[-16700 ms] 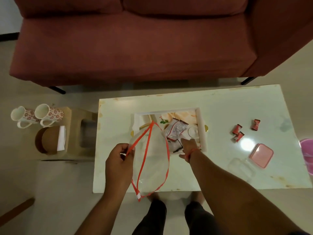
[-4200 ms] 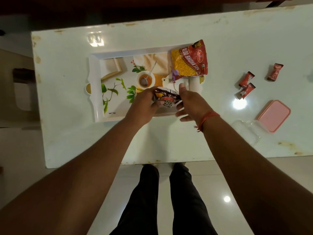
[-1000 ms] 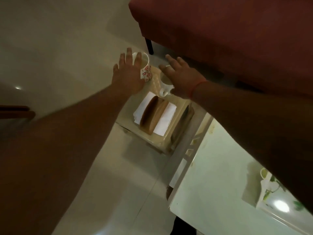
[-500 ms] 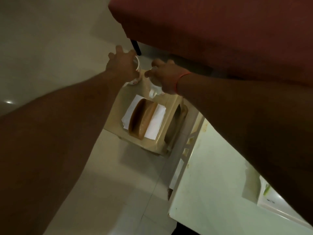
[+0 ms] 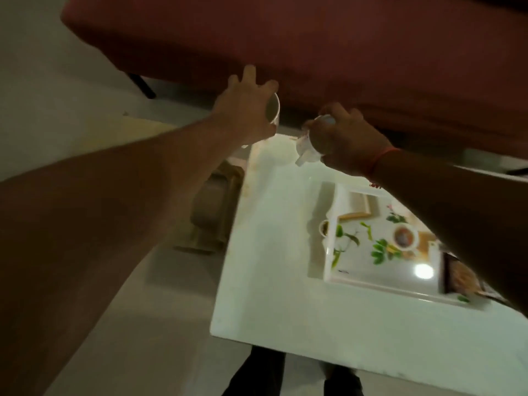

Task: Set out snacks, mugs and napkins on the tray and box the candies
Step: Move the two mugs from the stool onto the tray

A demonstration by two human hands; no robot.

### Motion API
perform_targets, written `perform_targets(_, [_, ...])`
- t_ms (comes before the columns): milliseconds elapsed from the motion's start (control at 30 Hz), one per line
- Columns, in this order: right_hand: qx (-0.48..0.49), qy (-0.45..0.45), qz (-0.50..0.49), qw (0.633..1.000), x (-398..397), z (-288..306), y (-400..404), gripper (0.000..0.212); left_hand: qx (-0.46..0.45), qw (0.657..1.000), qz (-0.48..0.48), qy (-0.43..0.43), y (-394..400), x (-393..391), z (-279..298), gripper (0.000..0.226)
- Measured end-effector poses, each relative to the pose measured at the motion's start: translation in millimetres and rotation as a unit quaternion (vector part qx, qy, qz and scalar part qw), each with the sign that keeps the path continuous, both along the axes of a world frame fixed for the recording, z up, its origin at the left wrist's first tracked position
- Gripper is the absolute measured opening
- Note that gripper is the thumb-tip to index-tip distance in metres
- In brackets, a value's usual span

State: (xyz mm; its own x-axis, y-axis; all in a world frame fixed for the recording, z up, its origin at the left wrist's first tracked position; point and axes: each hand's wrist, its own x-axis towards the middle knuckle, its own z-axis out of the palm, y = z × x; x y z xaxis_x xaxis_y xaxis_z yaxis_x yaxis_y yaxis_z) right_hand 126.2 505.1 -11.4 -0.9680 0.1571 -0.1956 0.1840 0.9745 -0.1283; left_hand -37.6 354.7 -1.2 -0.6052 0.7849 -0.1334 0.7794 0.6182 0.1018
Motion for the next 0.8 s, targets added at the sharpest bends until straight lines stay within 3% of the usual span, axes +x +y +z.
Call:
perform_targets(133, [-0.061, -0.029, -0.109, 0.992, 104.4, 8.7, 36.1, 0.067, -0.027, 0.995, -0.096, 0.001, 60.1, 87.8, -5.3, 0.07])
perform_targets(233, [-0.061, 0.016, -0.125, 0.99, 179.9, 4.5, 41.2, 0.057, -0.036, 0.985, -0.168, -0.01, 99.3, 150.3, -10.2, 0.069])
perform_targets(333, [-0.058, -0.026, -0.206, 0.976, 237.7, -9.8, 44.4, 0.06, -0.048, 0.973, -0.225, -0.014, 135.6, 213.8, -18.1, 0.072])
perform_targets(467, [-0.064, -0.102, -0.221, 0.968, 282.5, -38.0, 36.0, 0.049, -0.065, 0.955, -0.289, -0.012, 164.7, 273.7, -30.9, 0.068])
perform_targets(600, [-0.067, -0.064, -0.28, 0.955, 313.3, -51.4, 27.3, 0.06, -0.105, 0.945, -0.31, -0.01, 189.3, 317.7, -42.6, 0.073])
perform_targets(800, [-0.079, -0.056, -0.291, 0.952, 332.1, -62.3, 27.7, 0.068, -0.141, 0.943, -0.301, -0.016, 207.7, 344.7, -61.9, 0.078])
